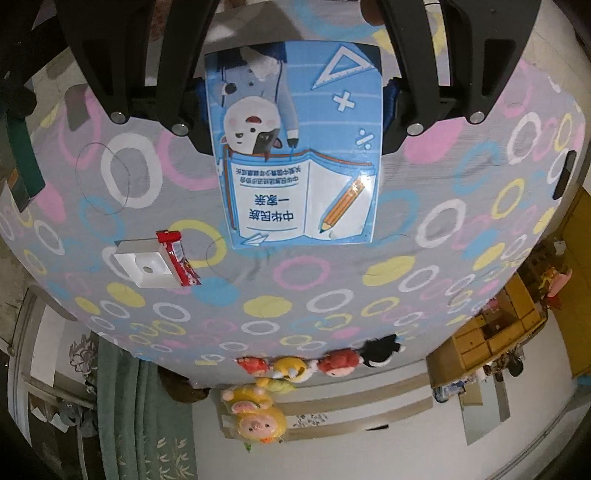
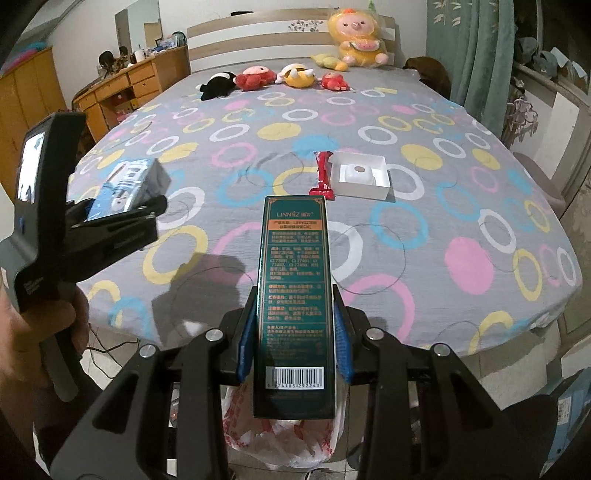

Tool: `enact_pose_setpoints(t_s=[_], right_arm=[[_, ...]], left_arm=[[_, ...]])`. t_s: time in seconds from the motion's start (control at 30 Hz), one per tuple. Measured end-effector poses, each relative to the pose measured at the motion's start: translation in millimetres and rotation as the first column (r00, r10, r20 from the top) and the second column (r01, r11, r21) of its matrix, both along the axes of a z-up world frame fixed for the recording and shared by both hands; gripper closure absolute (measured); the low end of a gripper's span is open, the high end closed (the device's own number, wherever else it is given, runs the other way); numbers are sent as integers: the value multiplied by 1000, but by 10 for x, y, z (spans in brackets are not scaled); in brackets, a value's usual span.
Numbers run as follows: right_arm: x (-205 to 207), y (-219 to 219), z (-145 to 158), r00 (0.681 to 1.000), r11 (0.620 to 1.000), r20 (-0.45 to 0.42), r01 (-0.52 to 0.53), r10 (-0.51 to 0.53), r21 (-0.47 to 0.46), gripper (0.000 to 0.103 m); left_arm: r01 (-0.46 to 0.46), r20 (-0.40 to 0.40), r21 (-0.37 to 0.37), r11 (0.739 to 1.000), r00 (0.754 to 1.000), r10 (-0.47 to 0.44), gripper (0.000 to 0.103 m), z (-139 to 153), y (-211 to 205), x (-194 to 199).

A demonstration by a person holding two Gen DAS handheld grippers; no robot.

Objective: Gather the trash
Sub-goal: 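Lift the carton and green box and carry them to the trash bag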

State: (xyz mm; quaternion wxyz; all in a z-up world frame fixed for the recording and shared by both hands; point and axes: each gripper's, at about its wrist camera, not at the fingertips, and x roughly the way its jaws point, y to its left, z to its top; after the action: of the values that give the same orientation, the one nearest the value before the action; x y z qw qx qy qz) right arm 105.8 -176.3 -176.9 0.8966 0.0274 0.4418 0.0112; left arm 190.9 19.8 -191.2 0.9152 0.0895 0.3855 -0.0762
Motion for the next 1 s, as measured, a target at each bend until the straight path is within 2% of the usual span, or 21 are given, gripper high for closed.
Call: enact_pose_setpoints(t_s=[0.43,0.67,0.8,1.0], right_arm=[[-419,94,170,999,999,34,-36,35,7,68],[-688,112,250,997,998,50,-61,60,13,68],[-807,117,299,996,997,60,-74,73,19,68],[-962,113,353,994,996,72,-87,84,32,68]], left_arm=[[6,4,12,1000,1000,-6,40,255,243,-522],[37,27,51,998,999,-38,40,410,269,-873],[52,54,104,993,997,-58,40,514,300,-1050],[58,23,104,993,998,-61,40,620,308,-1318]])
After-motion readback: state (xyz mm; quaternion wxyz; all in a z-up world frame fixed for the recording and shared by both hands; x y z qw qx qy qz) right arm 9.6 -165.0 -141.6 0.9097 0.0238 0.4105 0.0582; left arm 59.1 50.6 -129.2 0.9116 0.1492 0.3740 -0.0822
